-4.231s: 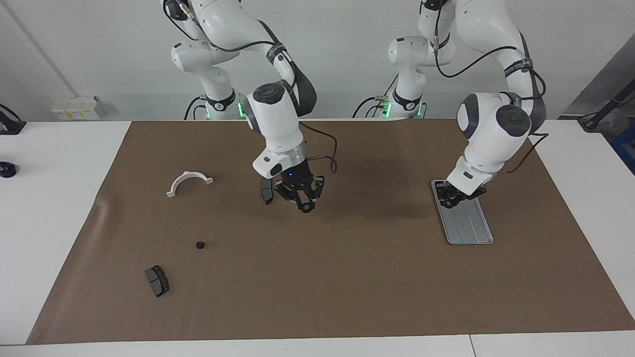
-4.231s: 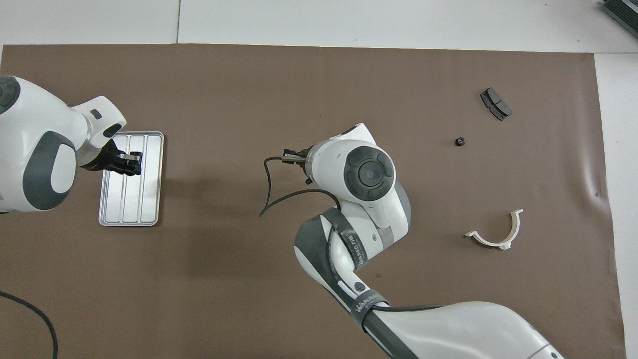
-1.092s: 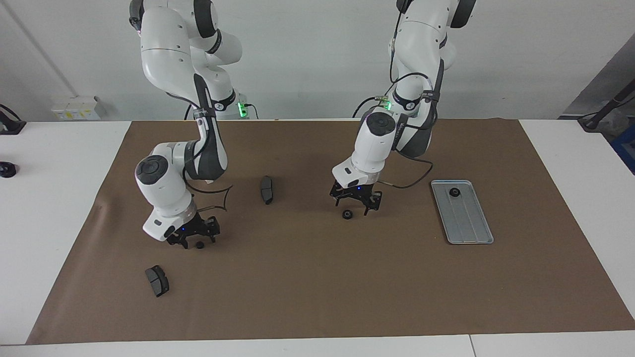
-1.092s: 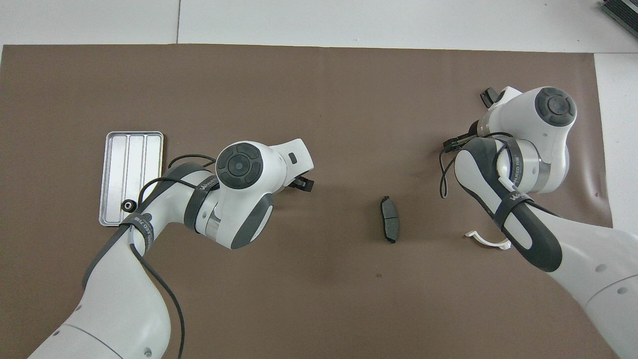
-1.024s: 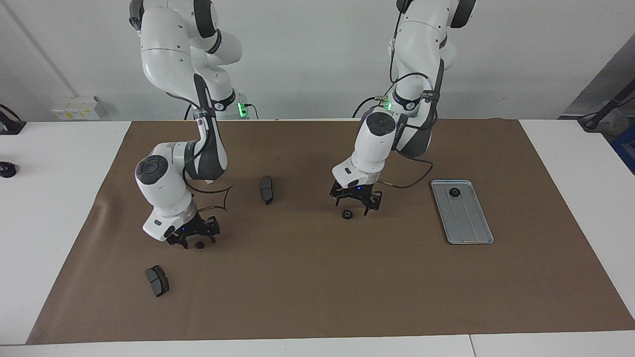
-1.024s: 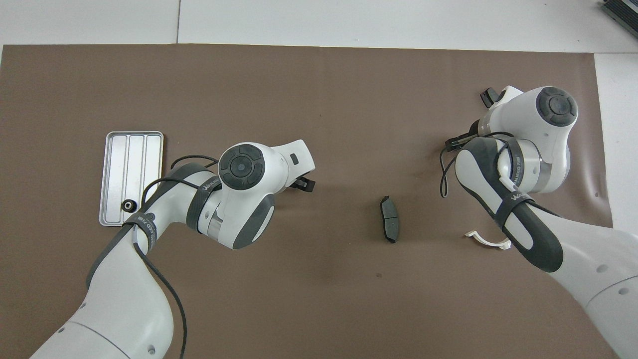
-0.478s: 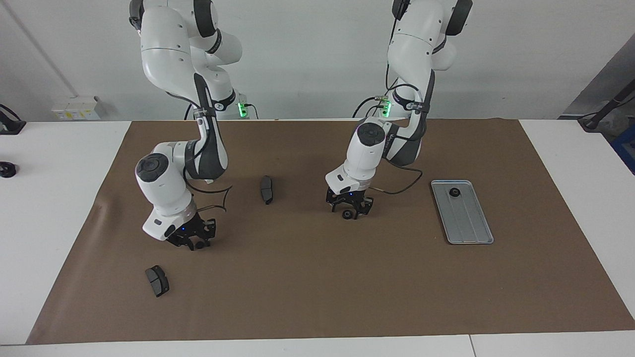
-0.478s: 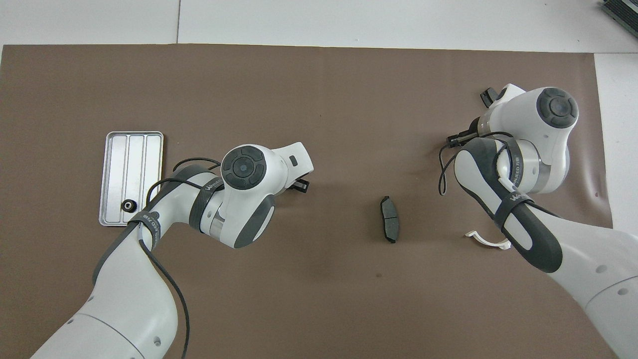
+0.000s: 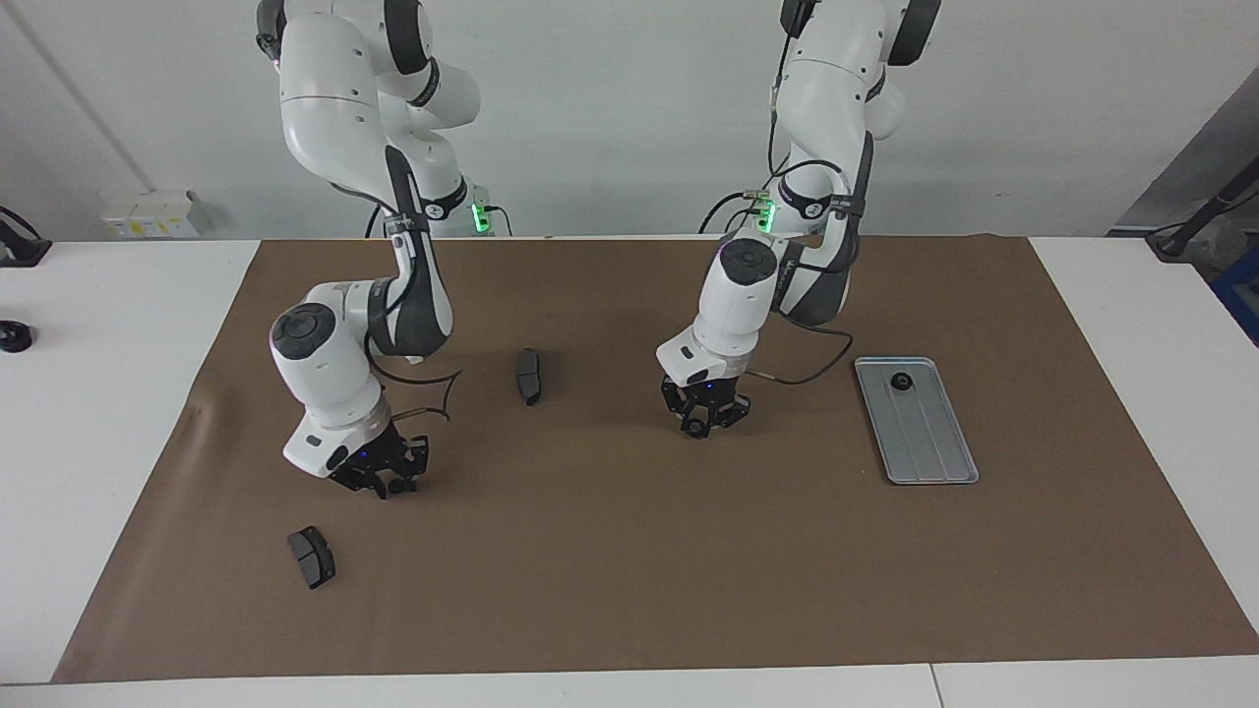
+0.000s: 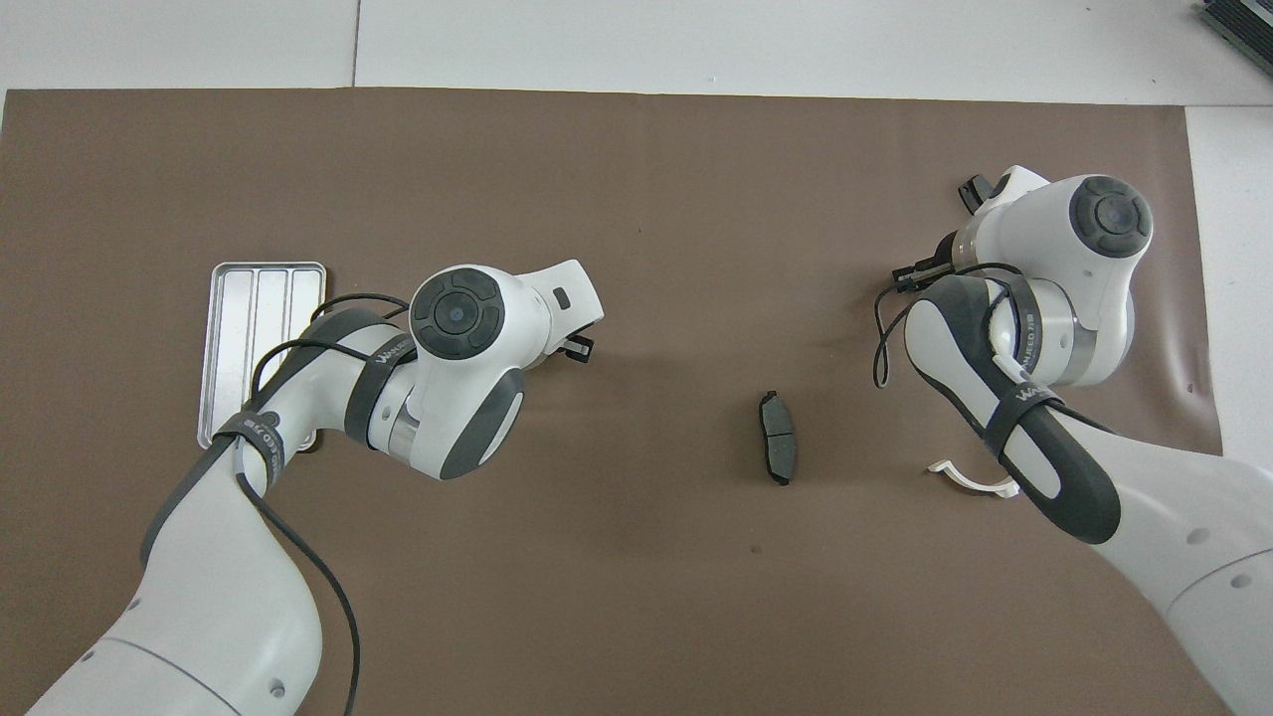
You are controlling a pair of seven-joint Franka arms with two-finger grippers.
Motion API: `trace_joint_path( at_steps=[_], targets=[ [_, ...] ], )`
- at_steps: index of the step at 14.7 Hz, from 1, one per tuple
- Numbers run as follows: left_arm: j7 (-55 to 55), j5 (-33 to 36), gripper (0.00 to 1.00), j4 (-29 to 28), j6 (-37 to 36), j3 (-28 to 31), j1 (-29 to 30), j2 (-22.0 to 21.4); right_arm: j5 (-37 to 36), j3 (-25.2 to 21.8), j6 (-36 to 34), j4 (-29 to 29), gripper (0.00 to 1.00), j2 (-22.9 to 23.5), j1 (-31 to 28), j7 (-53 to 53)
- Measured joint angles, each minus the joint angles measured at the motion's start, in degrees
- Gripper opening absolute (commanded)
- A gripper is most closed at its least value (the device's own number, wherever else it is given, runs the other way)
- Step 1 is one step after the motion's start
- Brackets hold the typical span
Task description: Pick bearing gear from pile to tray
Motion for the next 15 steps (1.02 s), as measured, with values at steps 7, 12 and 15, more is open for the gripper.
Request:
trace_joint_path(
  at_steps=[7,12,15],
  targets=[
    [8.61,0.57,0.0,0.22,-13.69,0.56,11.7,-8.63,0.04,0.02,-0.03,0.24,0.0,-0.05,0.02,0.26],
    [13.47,0.56,0.0,-1.1,-15.26,0.67,23.56,-9.49,0.07,1.03,-9.29,5.03,0.0,-4.19,2.76,12.13],
    [13.5,0.56,0.0,-4.13,-12.68,0.67,25.45,-9.66,0.19,3.12,-13.13,9.08,0.0,-6.16,6.85,23.63]
  ],
)
